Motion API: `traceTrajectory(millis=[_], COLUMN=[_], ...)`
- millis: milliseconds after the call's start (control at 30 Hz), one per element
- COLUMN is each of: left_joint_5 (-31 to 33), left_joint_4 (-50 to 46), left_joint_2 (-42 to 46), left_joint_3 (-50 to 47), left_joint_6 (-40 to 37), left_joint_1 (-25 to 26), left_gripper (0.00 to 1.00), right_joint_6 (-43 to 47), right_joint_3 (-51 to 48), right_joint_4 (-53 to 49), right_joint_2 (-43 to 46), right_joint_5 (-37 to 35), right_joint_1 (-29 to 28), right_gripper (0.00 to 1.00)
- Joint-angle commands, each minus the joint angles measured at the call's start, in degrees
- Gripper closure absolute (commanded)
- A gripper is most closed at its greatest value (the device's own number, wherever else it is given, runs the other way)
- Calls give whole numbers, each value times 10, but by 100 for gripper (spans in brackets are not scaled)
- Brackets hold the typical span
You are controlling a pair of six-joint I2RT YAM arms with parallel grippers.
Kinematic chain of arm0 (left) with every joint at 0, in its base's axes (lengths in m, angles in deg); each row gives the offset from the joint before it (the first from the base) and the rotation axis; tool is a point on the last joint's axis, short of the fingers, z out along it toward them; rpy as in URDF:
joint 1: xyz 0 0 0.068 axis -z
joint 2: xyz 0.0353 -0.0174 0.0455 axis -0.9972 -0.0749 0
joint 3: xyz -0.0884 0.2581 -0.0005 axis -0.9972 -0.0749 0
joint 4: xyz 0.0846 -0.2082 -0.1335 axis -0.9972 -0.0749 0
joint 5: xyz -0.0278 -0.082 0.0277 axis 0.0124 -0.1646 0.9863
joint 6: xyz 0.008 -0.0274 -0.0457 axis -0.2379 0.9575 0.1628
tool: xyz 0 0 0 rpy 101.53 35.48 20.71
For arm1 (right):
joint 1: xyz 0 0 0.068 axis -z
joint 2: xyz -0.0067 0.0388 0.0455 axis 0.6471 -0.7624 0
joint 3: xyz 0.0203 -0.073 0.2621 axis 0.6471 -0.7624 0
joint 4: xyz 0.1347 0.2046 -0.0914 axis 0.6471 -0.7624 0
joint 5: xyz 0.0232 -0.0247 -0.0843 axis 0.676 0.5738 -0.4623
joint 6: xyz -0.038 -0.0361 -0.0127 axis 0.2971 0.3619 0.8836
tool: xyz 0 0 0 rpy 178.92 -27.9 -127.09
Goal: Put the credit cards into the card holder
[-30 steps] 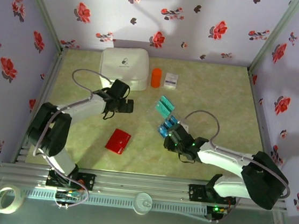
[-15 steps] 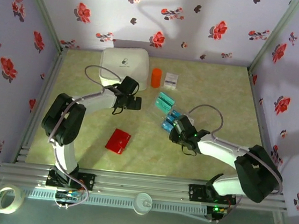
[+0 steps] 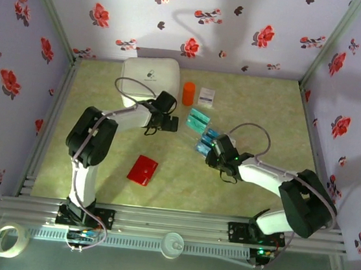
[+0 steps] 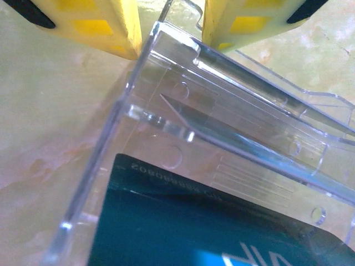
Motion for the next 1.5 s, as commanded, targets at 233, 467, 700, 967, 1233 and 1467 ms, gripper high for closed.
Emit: traceTrajectory(millis=[233,467,700,967,1233,1467], left_joint_5=[-8,-6,-4,-4,-36,-48], left_joint_4=[-27,-34,-33,-38,-40,-53], left_joint_2=[-64,-66,-13,92,264,408], left_joint_3=[90,101,82,20,-148,-306], left_joint_6=[9,9,10,24,69,119], left_joint_1=[15,14,-1,-35,-78,-100], left_gripper=[0,0,0,0,0,0], right_joint_6=[20,41,64,58,-28,-138], right_joint_3=[14,22,39,49,72,74], right_joint_4=[13,-4,-75,-132,-83,39], right_joint_2=[-18,-7,74,164,156,69], right_joint_5=[4,30,69,113,132,116], right_joint_1=[44,58,62,60,-41,-150], right_gripper=[65,62,42,27,21,30])
